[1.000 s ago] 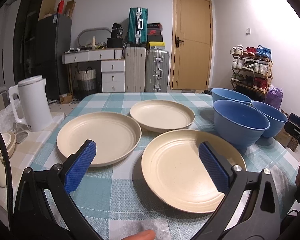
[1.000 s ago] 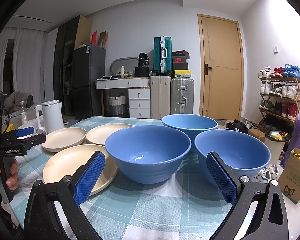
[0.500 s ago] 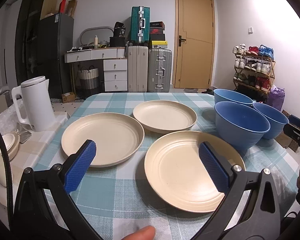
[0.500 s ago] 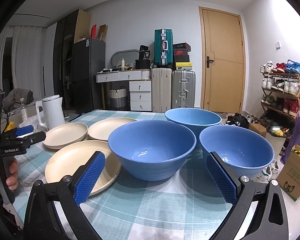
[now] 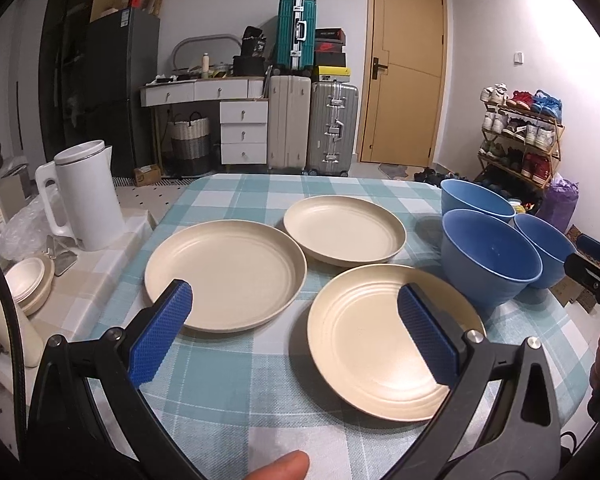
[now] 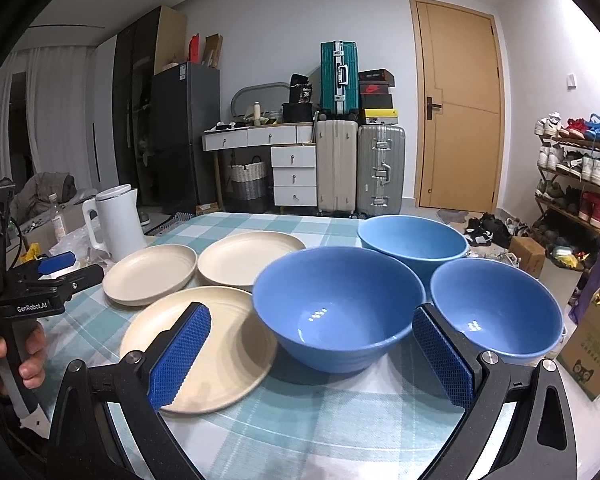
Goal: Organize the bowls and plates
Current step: 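Move both tools forward toward the rim of the nearest cream plate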
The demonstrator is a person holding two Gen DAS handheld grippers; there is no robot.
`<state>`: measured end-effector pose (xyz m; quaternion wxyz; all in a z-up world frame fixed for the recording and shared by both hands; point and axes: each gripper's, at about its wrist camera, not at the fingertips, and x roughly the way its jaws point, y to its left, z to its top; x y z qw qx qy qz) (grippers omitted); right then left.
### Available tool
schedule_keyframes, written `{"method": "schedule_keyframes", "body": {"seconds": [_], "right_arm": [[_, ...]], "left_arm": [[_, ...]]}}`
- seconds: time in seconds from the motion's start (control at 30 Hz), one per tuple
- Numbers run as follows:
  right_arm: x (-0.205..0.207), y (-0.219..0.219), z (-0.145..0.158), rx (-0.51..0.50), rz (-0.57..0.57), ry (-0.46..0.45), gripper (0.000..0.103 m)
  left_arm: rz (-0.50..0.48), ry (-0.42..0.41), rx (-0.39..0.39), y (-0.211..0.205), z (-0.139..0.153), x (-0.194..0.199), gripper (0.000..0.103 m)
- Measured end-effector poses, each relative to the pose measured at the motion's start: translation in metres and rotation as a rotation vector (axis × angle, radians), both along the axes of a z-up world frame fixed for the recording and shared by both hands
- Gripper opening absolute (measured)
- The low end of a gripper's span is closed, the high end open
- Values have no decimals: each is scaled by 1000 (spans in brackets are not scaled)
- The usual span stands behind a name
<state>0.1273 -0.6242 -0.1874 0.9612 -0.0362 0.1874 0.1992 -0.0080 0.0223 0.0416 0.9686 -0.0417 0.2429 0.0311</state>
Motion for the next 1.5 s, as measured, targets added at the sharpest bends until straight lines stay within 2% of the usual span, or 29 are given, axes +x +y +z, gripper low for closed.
{"method": "schedule_keyframes", "body": {"seconds": [0.47, 0.8, 1.27, 1.5], "right_arm": [[19, 58, 25, -26, 89, 70, 103], [43, 106, 33, -36, 125, 118, 103], [86, 164, 29, -62, 150, 187, 103], [104, 184, 23, -73, 170, 206, 103]], "left_arm": [[87, 25, -34, 42, 25, -10, 103], [153, 63, -108, 88, 35, 13, 103], [223, 140, -162, 139, 15, 61, 103], [246, 181, -144, 146, 8, 82, 103]]}}
